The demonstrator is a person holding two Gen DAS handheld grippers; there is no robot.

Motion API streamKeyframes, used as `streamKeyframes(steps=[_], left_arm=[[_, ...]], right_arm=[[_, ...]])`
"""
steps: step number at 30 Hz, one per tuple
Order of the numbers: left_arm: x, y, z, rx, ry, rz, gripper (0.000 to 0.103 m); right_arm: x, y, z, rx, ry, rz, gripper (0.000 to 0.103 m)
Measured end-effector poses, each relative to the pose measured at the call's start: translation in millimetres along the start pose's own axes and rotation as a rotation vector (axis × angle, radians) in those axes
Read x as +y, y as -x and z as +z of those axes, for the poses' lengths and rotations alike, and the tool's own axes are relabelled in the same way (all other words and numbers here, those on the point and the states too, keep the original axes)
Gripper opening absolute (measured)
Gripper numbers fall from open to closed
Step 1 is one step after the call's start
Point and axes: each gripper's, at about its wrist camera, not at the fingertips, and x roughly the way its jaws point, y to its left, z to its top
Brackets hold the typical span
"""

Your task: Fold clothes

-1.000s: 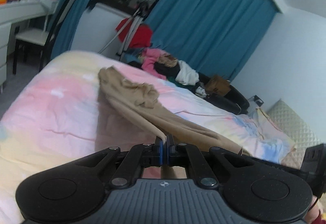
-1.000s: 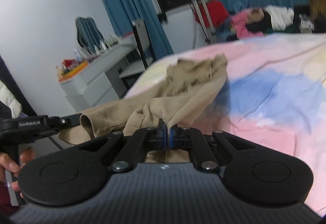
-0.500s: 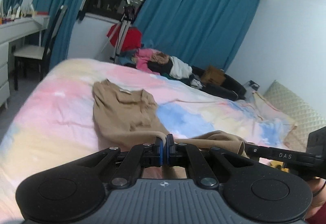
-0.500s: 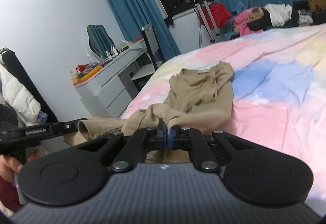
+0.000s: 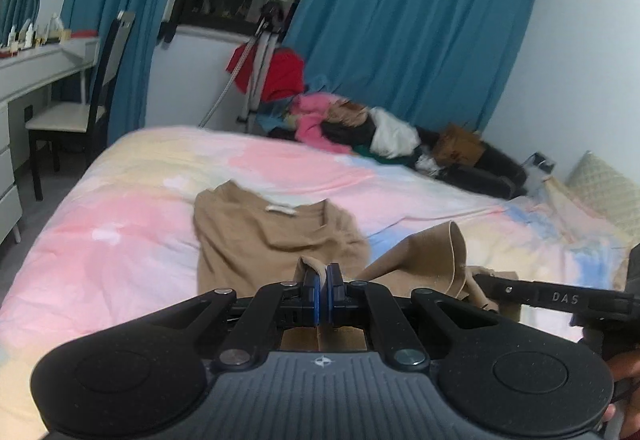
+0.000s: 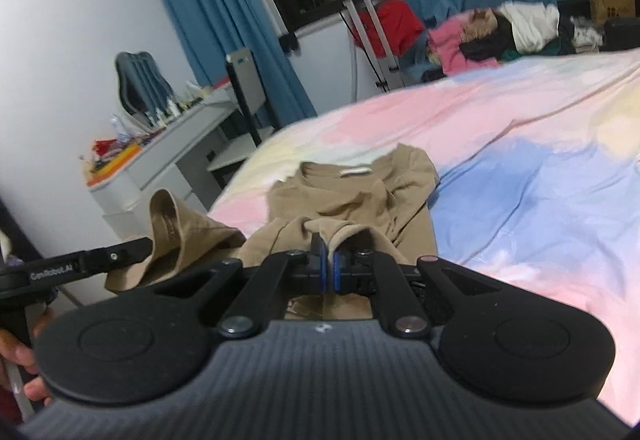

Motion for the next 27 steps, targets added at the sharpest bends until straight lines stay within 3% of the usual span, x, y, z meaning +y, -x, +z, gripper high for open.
streamKeyframes(steps=[6, 12, 16, 20, 23, 25, 27], left_arm=[[37, -85, -23, 0.09, 0.018, 0.049, 0.004], [58, -145, -41, 0.177, -0.01, 0.097, 0.005], [65, -153, -47, 0.204, 0.003, 0.101, 0.006], [52, -131, -41, 0.153, -0.017, 0.11, 0.011], [42, -109, -38, 0.112, -0.02, 0.125, 0.027], [36, -91, -37, 0.075, -0.025, 0.117, 0.045], [30, -77, -36, 0.049, -0.024, 0.119, 0.05]], right_arm=[[-29, -88, -14, 0.109, -0.008, -0.055, 0.007], [-45, -140, -32, 0.194, 0.003, -0.105, 0.008], [-47, -143, -31, 0.2, 0.007, -0.106, 0.009], [-42, -134, -30, 0.187, 0.04, -0.121, 0.012], [-33, -121, -31, 0.152, 0.114, -0.148, 0.038], [-26, -106, -32, 0.099, 0.147, -0.148, 0.064], [-17, -90, -33, 0.061, 0.18, -0.139, 0.062]])
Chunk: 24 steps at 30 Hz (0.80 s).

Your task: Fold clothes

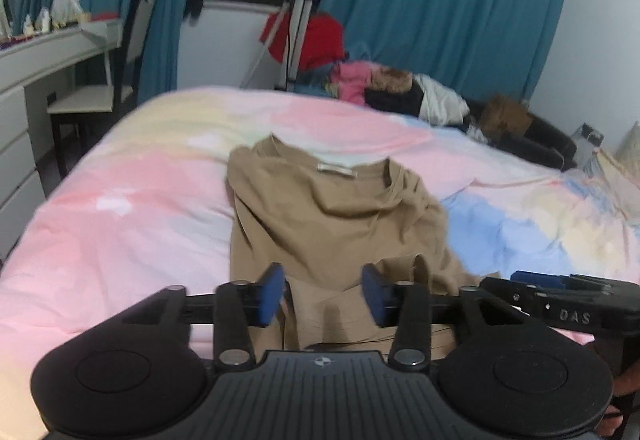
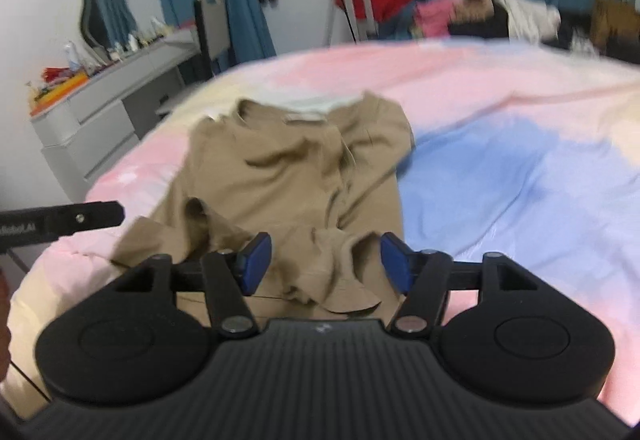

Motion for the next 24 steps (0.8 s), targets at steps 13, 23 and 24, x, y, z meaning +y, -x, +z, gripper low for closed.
streamKeyframes(steps=[13, 23, 24], left_arm=[[-28, 96, -26, -0.147, -0.062, 0.041, 0.103], [-26, 78, -62, 0.086, 0.044, 0.066, 0.102], [-23, 75, -64, 0.115, 0.071, 0.063, 0.102]], right_arm=[[12, 95, -23, -0.142, -0.015, -0.007, 0.086], [16, 99, -36, -0.126, 0.007, -0.04, 0.085], [17, 98, -37, -0.124, 0.01, -0.045, 0.085]])
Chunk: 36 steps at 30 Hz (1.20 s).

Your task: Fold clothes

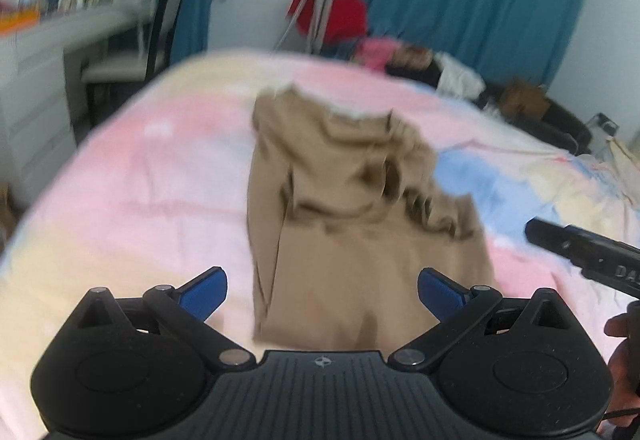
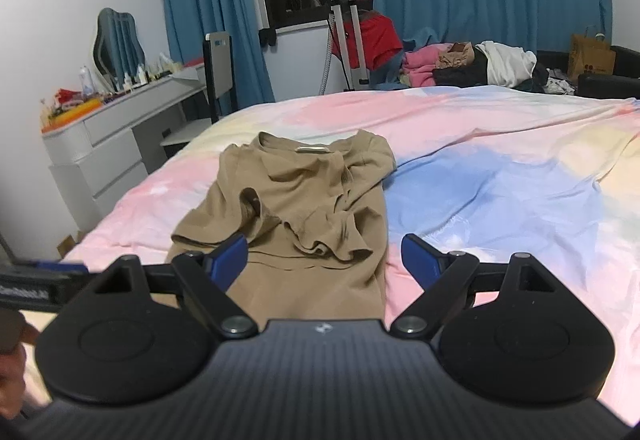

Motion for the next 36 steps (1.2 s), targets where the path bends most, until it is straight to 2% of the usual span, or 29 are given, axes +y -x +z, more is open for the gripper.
streamKeyframes(steps=[6, 9, 11, 15, 16, 20, 22, 26, 28, 30, 32, 36], left_arm=[[26, -23, -9, 0.144, 0.215, -0.084, 0.099], [40, -39, -15, 0.211, 0.328, -0.151, 0.096], [47, -49, -19, 0.222, 0.406, -0.186, 0.095], [62, -65, -28, 0.221, 0.559, -0.205, 0.089], [66, -67, -29, 0.214, 0.591, -0.211, 0.086], [69, -68, -27, 0.183, 0.615, -0.21, 0.069], [71, -68, -28, 0.167, 0.628, -0.207, 0.054], [72, -70, -27, 0.148, 0.636, -0.187, 0.034], [72, -68, -27, 0.133, 0.637, -0.191, 0.02], [72, -66, -26, 0.119, 0.638, -0.201, 0.016], [70, -63, -26, 0.096, 0.63, -0.209, 0.014], [69, -55, -26, 0.056, 0.625, -0.225, 0.012]], right_arm=[[2, -3, -3, 0.007, 0.014, -0.015, 0.085], [3, -5, -4, 0.011, 0.021, -0.014, 0.085], [3, -6, -5, 0.013, 0.025, -0.011, 0.085], [5, -9, -5, 0.017, 0.033, -0.006, 0.085], [5, -9, -5, 0.018, 0.036, -0.007, 0.085], [8, -12, -6, 0.029, 0.047, -0.01, 0.085], [9, -14, -8, 0.035, 0.049, -0.008, 0.085], [11, -17, -9, 0.046, 0.052, -0.006, 0.085], [10, -19, -9, 0.052, 0.038, 0.002, 0.085], [6, -19, -9, 0.068, -0.01, 0.028, 0.085], [-1, -21, -9, 0.106, -0.117, 0.096, 0.085], [-23, -36, -24, 0.25, -0.468, 0.334, 0.085]])
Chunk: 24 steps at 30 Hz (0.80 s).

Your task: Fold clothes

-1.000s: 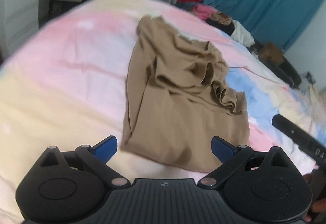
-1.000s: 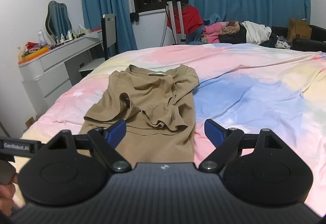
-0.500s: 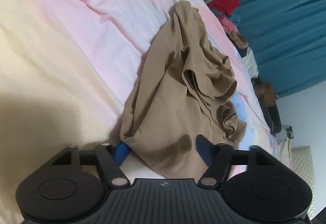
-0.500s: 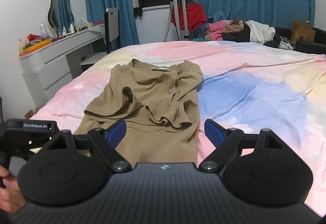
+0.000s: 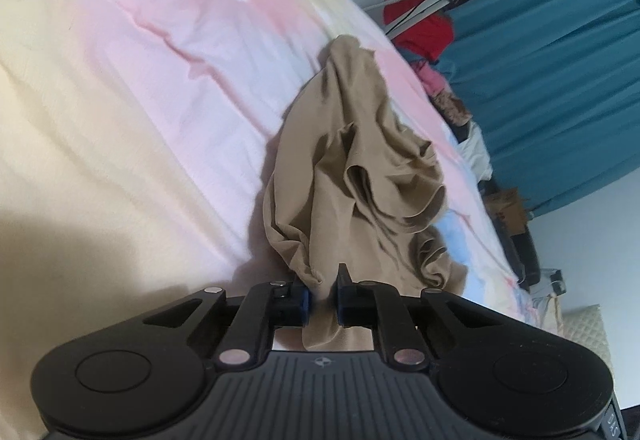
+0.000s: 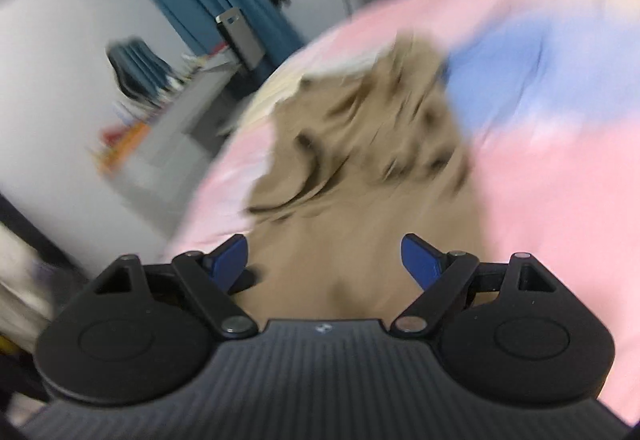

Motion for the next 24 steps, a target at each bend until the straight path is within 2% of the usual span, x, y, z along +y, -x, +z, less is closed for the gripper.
streamKeyframes(steps=[2, 7, 10, 13, 16, 18, 19, 20, 22, 24], left_arm=[[0, 3, 0, -0.011, 0.006, -0.016, 0.012], [1, 8, 2, -0.033, 0.025, -0.049, 0.011], [0, 10, 2, -0.048, 0.031, -0.068, 0.011], [0, 12, 3, -0.061, 0.039, -0.081, 0.011], [1, 14, 3, -0.066, 0.049, -0.088, 0.011], [1, 14, 3, -0.066, 0.052, -0.09, 0.011], [0, 14, 3, -0.067, 0.05, -0.09, 0.011], [0, 13, 3, -0.067, 0.049, -0.091, 0.011], [-2, 14, 3, -0.071, 0.042, -0.092, 0.01], [-3, 17, 4, -0.081, 0.031, -0.094, 0.01]], right_arm=[[-10, -11, -6, 0.078, -0.112, 0.082, 0.085], [-27, -43, -27, 0.236, -0.313, 0.157, 0.086], [-42, -50, -32, 0.229, -0.419, 0.134, 0.086], [-59, -38, -33, 0.123, -0.53, 0.069, 0.086], [-73, -23, -30, 0.012, -0.598, -0.017, 0.072], [-78, -20, -29, -0.027, -0.619, -0.059, 0.064], [-80, -19, -29, -0.038, -0.625, -0.072, 0.057], [-79, -20, -29, -0.039, -0.616, -0.082, 0.043], [-76, -19, -28, -0.054, -0.587, -0.084, 0.026], [-71, -15, -23, -0.088, -0.54, -0.064, 0.02]])
